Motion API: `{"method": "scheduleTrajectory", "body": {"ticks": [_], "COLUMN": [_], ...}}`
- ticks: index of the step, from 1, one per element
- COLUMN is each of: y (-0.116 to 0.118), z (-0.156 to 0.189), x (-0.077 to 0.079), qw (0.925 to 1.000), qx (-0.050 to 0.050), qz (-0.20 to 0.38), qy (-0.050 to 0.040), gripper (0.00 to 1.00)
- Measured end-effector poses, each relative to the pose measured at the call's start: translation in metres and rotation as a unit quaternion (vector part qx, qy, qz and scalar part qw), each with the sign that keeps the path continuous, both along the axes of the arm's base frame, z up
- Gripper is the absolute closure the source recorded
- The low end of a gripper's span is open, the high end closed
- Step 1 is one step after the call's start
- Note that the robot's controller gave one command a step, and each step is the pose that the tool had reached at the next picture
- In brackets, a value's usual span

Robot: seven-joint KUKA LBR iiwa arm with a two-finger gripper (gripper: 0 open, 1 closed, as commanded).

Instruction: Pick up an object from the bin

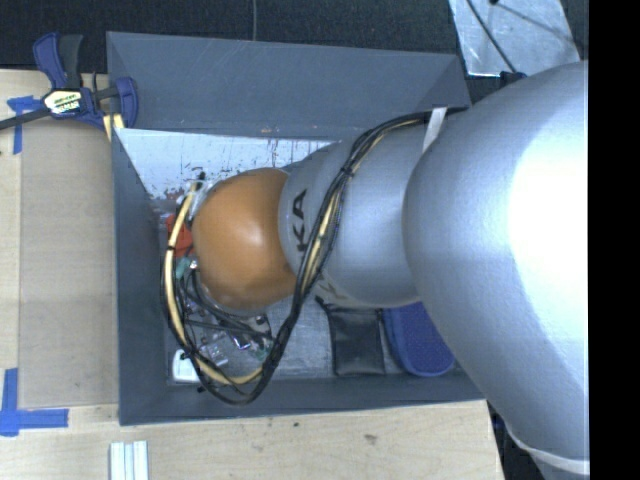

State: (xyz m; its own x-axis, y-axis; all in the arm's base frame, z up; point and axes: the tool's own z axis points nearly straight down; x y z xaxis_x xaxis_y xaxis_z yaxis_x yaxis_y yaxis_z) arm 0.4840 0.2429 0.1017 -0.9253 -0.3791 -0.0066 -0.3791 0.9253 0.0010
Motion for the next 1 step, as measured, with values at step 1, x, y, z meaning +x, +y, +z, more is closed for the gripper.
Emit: {"method": "scheduleTrajectory", "body": {"ticks": [1], "y": [-0.0005], "z": [0.0034], "x": [0.0003], "qw": [0.9958], "qx": [0.0], "qz": [0.091], "qy": [-0.0008], "gripper": [0.0]}}
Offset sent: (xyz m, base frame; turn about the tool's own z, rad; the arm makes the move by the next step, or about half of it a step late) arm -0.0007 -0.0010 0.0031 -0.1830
